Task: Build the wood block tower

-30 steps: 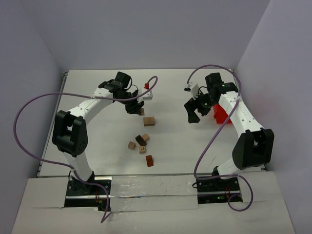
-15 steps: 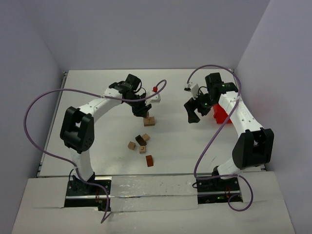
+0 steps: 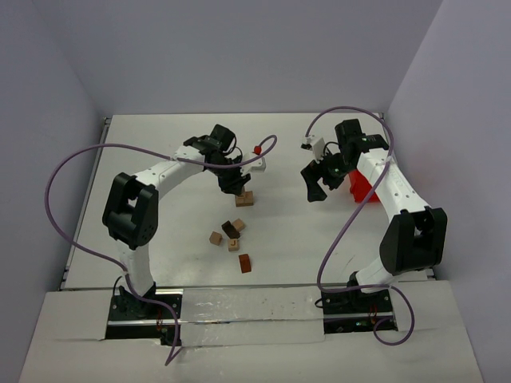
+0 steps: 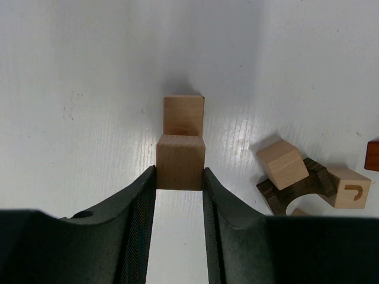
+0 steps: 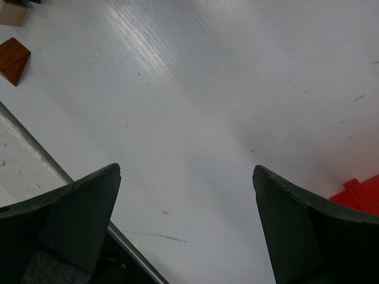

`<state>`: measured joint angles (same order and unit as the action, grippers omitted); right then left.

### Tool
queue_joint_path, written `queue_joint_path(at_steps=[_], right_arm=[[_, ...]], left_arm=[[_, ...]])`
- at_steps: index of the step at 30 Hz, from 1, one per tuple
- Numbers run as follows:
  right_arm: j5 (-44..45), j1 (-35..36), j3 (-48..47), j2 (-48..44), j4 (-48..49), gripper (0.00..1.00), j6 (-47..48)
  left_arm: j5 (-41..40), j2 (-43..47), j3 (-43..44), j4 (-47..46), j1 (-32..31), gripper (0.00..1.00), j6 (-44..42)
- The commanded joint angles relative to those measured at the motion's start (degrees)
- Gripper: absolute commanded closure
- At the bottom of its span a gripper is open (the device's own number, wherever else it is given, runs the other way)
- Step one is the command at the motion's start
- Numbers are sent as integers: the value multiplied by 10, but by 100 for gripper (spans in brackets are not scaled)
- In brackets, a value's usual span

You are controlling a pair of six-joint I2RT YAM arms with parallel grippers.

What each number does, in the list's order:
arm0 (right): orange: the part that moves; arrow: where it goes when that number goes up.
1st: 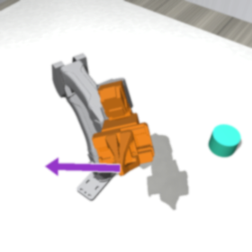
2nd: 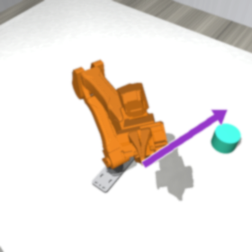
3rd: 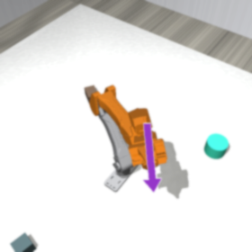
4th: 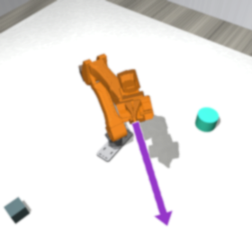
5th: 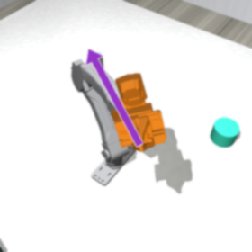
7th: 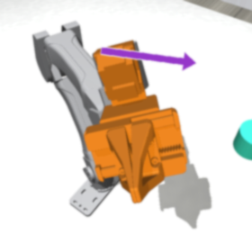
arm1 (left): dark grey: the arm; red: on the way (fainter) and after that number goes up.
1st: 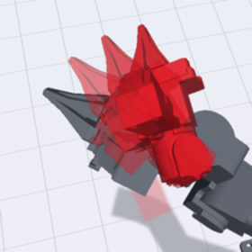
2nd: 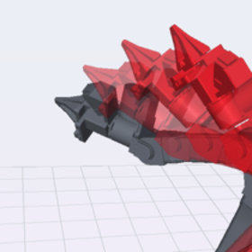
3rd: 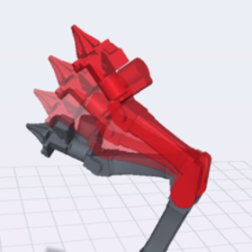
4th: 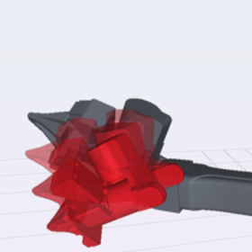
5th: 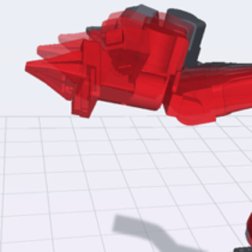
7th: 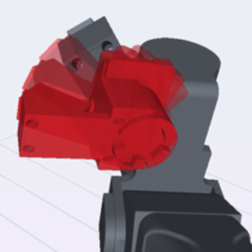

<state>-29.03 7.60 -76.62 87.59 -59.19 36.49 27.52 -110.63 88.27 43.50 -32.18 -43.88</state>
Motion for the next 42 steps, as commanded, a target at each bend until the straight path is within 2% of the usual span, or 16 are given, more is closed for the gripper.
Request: queue_joint_path(at_steps=[1,25,42], right_arm=[[-12,-3,-24,-6,2,0,5],[-15,0,-40,11,0,0,5],[-11,0,-31,7,0,0,8]], left_arm=[[2,-4,23,-8,-2,77,6],[-7,-8,8,-13,-2,71,0],[-8,-14,6,-11,-2,58,-3]])
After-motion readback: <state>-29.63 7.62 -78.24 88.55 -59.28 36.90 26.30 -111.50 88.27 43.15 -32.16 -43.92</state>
